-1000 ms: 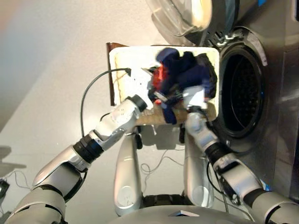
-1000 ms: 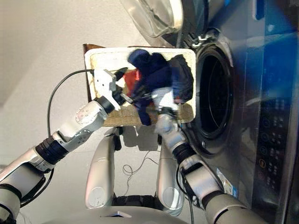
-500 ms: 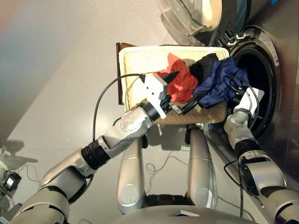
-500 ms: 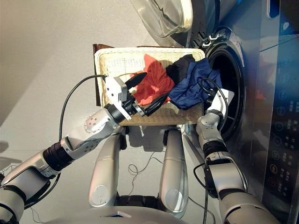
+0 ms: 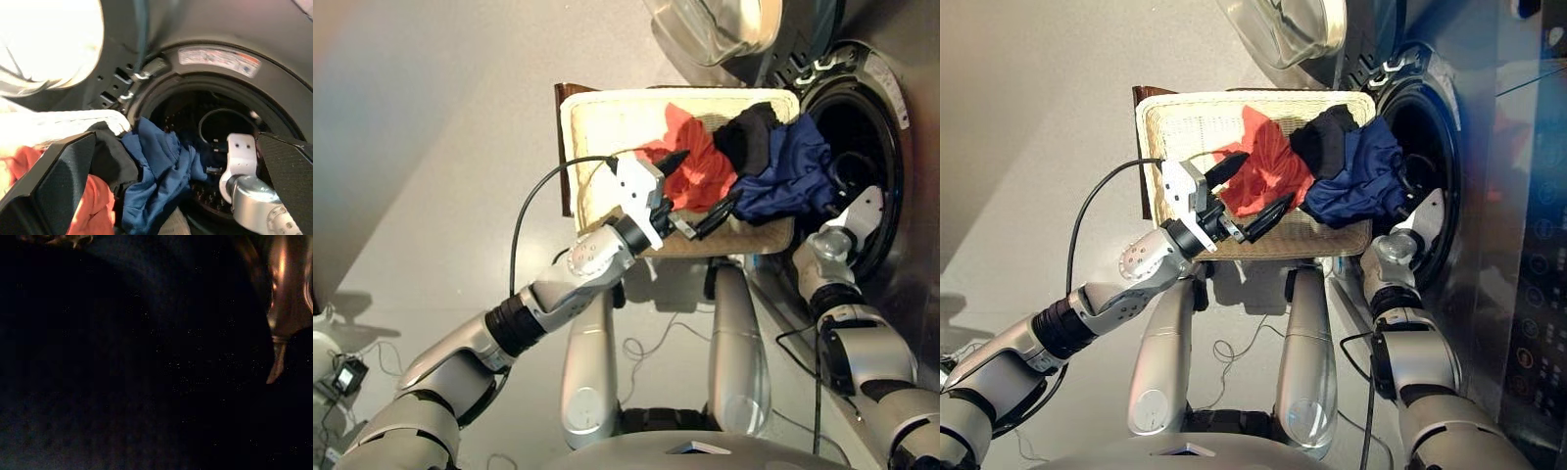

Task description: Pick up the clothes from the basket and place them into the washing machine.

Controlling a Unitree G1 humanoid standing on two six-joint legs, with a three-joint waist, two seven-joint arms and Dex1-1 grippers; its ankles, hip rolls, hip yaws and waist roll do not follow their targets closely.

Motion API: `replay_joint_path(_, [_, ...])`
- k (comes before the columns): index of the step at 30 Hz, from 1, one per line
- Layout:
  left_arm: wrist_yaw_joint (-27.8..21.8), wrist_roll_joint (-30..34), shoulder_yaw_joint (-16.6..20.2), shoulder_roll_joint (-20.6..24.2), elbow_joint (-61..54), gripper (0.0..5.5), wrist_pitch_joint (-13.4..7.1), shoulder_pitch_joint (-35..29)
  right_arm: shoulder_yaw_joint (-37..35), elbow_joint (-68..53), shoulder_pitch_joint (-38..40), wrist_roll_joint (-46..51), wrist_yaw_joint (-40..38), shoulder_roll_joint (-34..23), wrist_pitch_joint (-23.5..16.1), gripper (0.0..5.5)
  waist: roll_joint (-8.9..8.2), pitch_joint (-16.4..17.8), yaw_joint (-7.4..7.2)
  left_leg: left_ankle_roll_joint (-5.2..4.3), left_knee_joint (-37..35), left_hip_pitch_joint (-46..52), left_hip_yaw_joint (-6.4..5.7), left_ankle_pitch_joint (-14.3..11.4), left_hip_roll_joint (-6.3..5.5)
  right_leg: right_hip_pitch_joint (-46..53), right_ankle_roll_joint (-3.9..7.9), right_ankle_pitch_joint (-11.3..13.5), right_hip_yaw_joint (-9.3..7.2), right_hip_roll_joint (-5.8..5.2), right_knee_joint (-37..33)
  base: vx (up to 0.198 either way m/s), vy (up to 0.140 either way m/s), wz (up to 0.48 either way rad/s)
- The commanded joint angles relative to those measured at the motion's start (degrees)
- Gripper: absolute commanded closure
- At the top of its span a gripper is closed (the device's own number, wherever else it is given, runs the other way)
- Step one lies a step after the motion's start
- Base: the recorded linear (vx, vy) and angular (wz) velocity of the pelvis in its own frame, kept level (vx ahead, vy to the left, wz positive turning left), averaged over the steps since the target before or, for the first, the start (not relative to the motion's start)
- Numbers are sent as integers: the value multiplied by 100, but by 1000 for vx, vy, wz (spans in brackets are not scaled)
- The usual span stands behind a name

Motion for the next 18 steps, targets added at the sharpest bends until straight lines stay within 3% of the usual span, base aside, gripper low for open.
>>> replay_joint_path(1, [283, 82, 404, -418, -662, 0, -543, 218, 18, -164, -194, 248, -390, -631, -312, 550, 314, -82, 34, 57, 985, -528, -93, -692, -48, -47, 239, 97, 159, 56, -266, 0, 0, 0])
replay_joint_path(9, [514, 115, 643, -532, -744, 0, -581, 550, -151, -8, -836, 709, -662, -1312, -420, 550, 405, -82, 109, 47, 1491, -1327, -45, -836, 38, -915, 214, 14, 261, 88, 234, 0, 0, 0])
replay_joint_path(18, [720, 59, 839, -282, -775, 0, -534, 623, -396, 836, -1532, 2669, -315, -2356, -650, 550, 298, -82, 73, 84, 1900, -1722, 21, -1048, 131, -1380, 225, -72, 357, 144, 581, 0, 0, 0])
